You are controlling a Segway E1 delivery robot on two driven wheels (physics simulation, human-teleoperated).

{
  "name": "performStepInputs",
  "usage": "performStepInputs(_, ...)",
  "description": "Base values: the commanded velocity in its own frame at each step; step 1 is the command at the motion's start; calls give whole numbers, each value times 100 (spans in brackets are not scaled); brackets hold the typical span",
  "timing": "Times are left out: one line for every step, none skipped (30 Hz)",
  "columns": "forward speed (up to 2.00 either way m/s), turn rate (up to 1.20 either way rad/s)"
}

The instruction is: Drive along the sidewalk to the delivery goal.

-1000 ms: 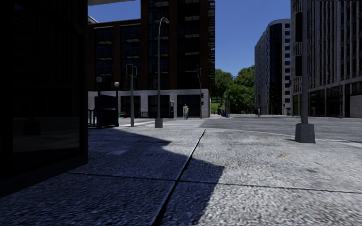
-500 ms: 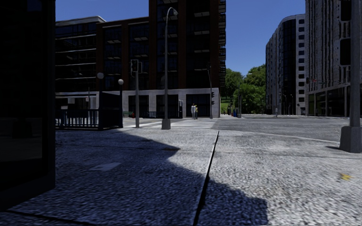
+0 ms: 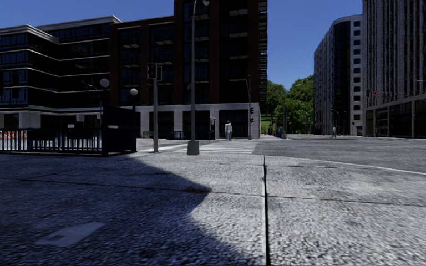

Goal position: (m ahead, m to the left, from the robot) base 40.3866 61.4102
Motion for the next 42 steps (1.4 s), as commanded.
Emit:
performStepInputs(200, 11)
performStepInputs(200, 11)
performStepInputs(200, 14)
performStepInputs(200, 14)
performStepInputs(200, 14)
performStepInputs(200, 14)
performStepInputs(200, 14)
performStepInputs(200, 14)
performStepInputs(200, 14)
performStepInputs(200, 15)
performStepInputs(200, 15)
performStepInputs(200, 16)
performStepInputs(200, 16)
performStepInputs(200, 17)
performStepInputs(200, 17)
performStepInputs(200, 17)
performStepInputs(200, 17)
performStepInputs(200, 17)
performStepInputs(200, 17)
performStepInputs(200, 17)
performStepInputs(197, 20)
performStepInputs(189, 23)
performStepInputs(186, 26)
performStepInputs(186, 26)
performStepInputs(185, 27)
performStepInputs(185, 27)
performStepInputs(184, 27)
performStepInputs(184, 27)
performStepInputs(184, 27)
performStepInputs(184, 27)
performStepInputs(184, 27)
performStepInputs(184, 27)
performStepInputs(184, 27)
performStepInputs(184, 27)
performStepInputs(184, 27)
performStepInputs(184, 22)
performStepInputs(200, 0)
performStepInputs(200, 0)
performStepInputs(200, 0)
performStepInputs(200, 0)
performStepInputs(200, 0)
performStepInputs(200, 0)
